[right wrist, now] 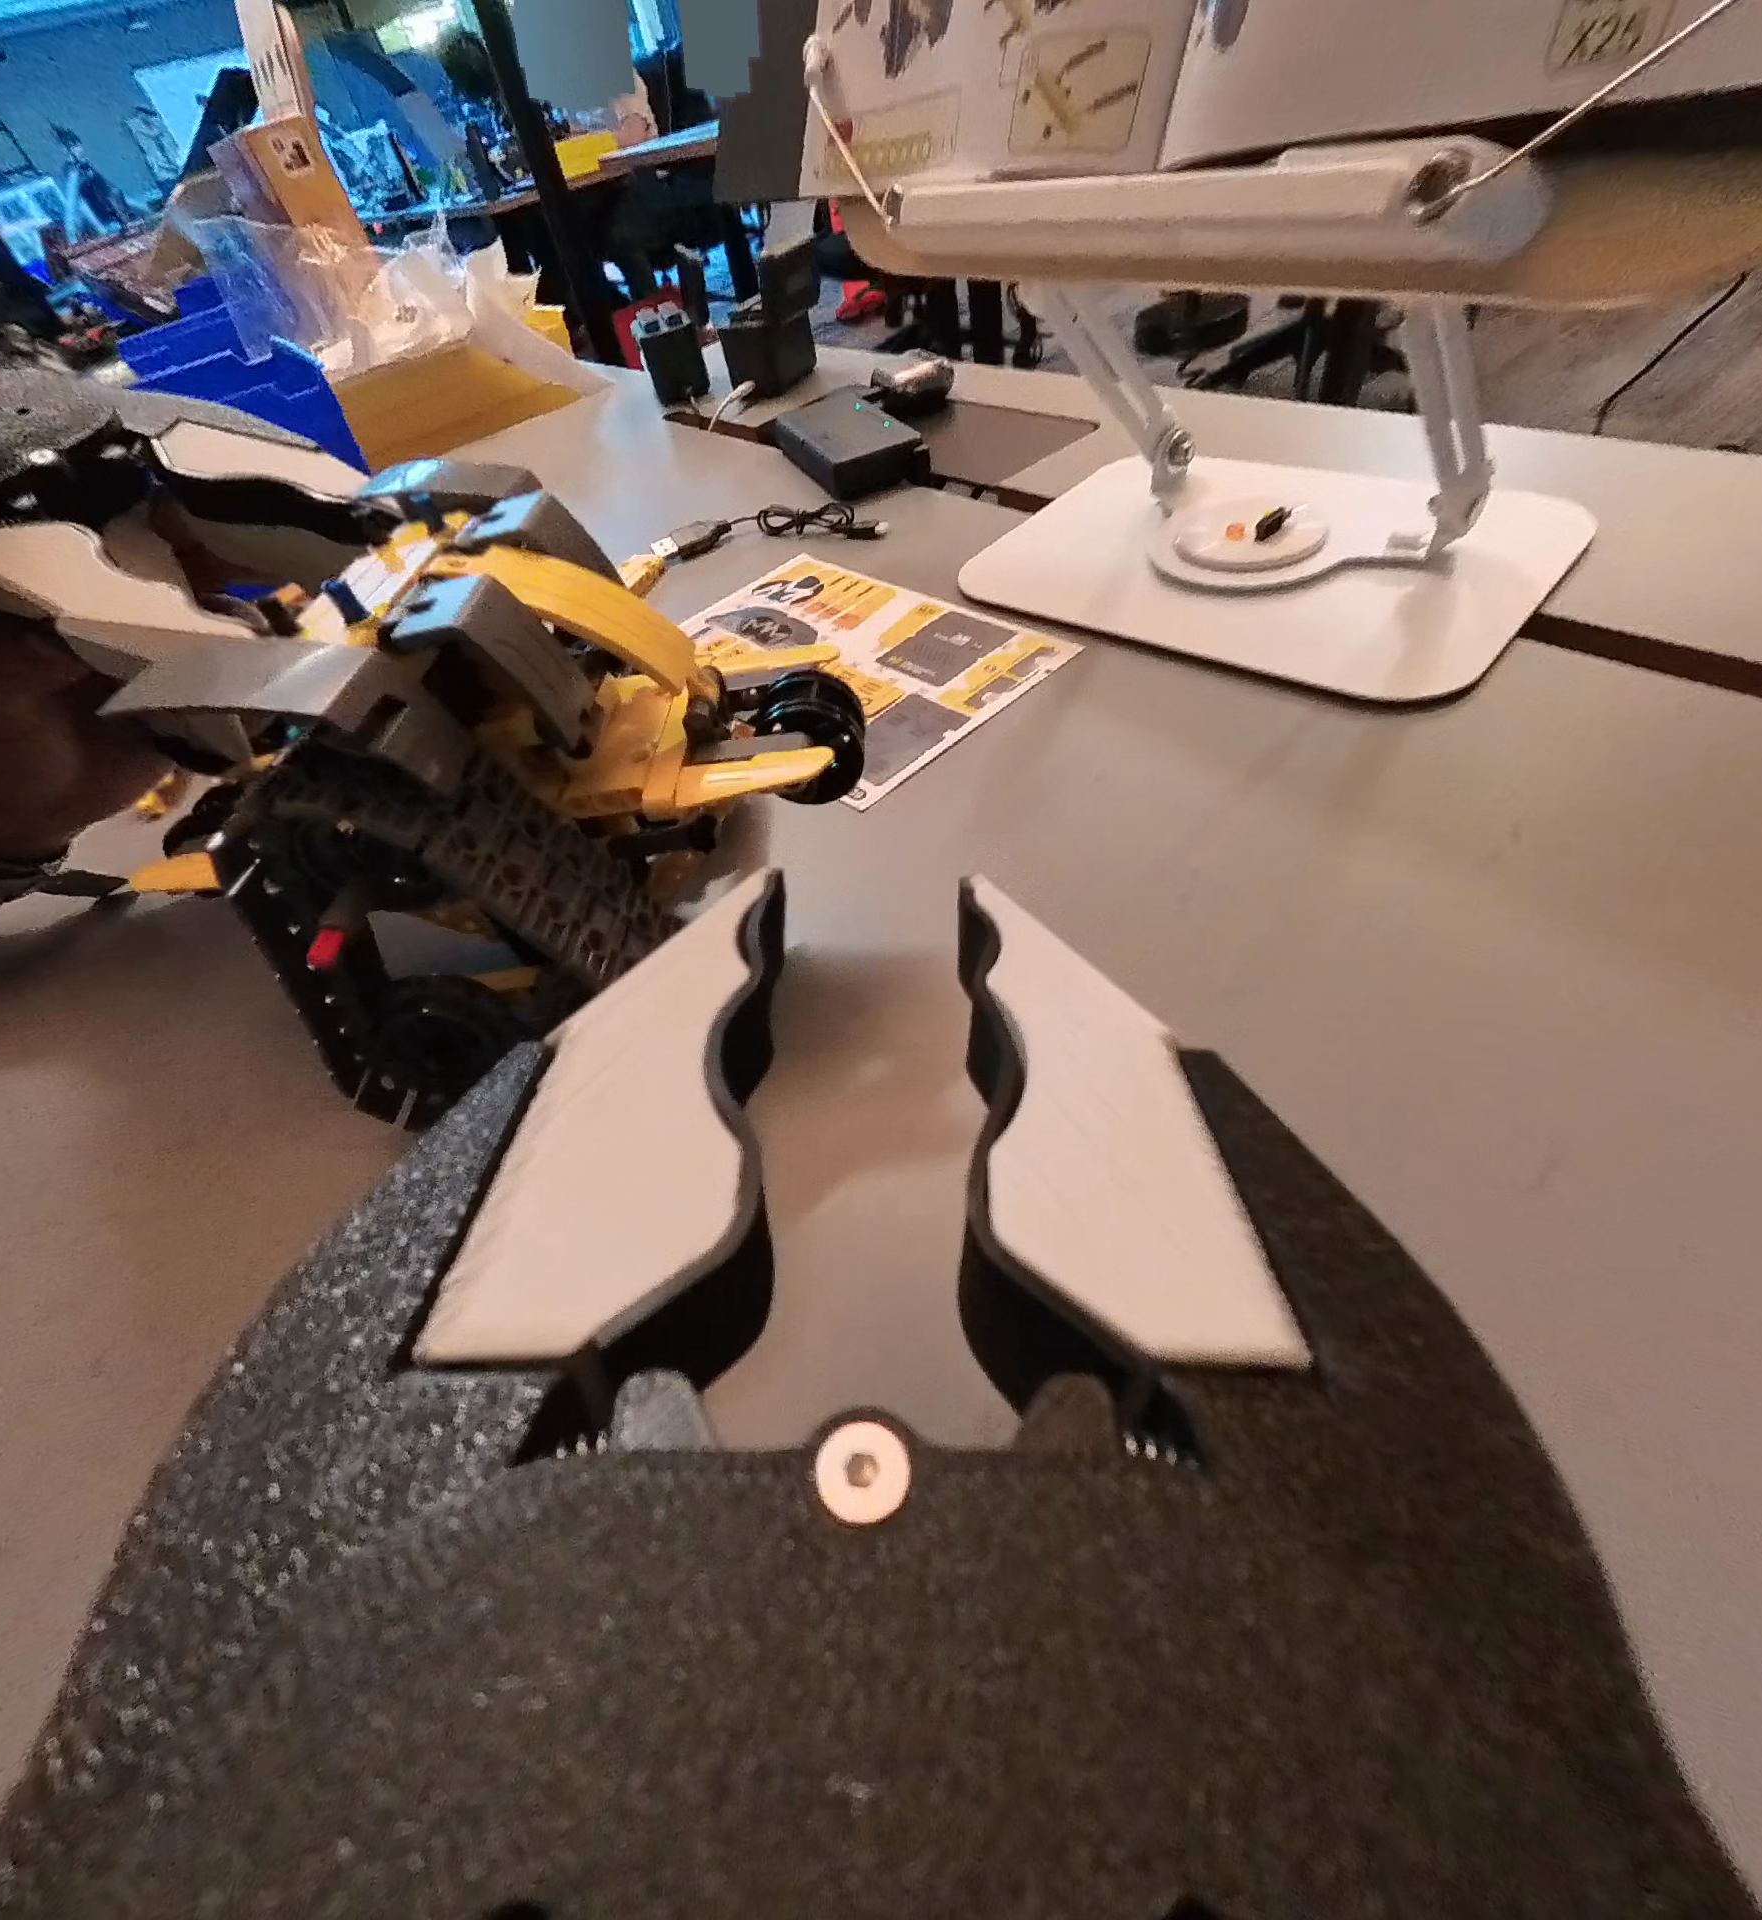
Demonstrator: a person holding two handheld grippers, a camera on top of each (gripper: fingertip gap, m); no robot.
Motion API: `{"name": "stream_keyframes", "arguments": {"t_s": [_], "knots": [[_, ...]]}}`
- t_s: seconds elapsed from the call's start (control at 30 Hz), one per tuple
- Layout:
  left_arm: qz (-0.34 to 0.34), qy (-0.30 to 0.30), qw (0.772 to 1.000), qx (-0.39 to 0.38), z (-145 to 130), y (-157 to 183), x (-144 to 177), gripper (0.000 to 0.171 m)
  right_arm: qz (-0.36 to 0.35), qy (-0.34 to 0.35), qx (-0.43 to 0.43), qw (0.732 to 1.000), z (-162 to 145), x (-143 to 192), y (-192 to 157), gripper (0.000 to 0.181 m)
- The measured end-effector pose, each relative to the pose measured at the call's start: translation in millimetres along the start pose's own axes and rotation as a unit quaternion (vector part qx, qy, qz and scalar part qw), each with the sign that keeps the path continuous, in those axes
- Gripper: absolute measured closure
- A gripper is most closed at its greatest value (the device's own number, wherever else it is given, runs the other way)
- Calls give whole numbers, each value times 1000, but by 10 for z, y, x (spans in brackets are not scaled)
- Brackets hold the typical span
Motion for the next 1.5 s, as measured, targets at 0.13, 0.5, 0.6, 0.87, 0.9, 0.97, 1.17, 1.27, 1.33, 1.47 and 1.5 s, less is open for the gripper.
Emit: {"name": "stream_keyframes", "arguments": {"t_s": [0.13,0.5,0.6,0.87,0.9,0.97,1.17,1.27,1.33,1.47,1.5], "knots": [[-5,3,1000,10,-2,-9,17,99,13,-13,24,1000,-38,-51,-88,146],[10,4,1000,-17,19,29,27,97,91,19,137,986,-32,-108,-541,142],[11,5,1000,-17,22,29,25,97,94,24,140,985,-33,-132,-592,143],[3,13,1000,-4,17,15,16,98,73,3,148,986,-62,-198,-624,151],[3,14,1000,-4,17,14,15,98,68,0,151,986,-68,-206,-625,152],[4,15,1000,-4,20,13,17,98,62,-7,159,985,-80,-221,-636,156],[7,14,1000,-8,23,17,21,99,69,-17,186,980,-113,-242,-699,156],[10,12,1000,-13,26,22,24,99,61,-24,194,979,-125,-259,-707,157],[10,12,1000,-13,25,23,23,99,49,-29,196,979,-132,-274,-699,160],[9,11,1000,-13,26,25,26,99,34,-31,194,980,-128,-282,-673,167],[9,11,1000,-13,26,26,26,99,33,-31,191,980,-126,-282,-668,168]]}}
Point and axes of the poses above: each gripper's, where its closed fingertips meet, x back along the fingers, z out of its top, y = z × x across the jaws, the point moved 7 cm from there along x, back along the fingers, and after that the axes turned 2 degrees about x, right-handed, at the moved point
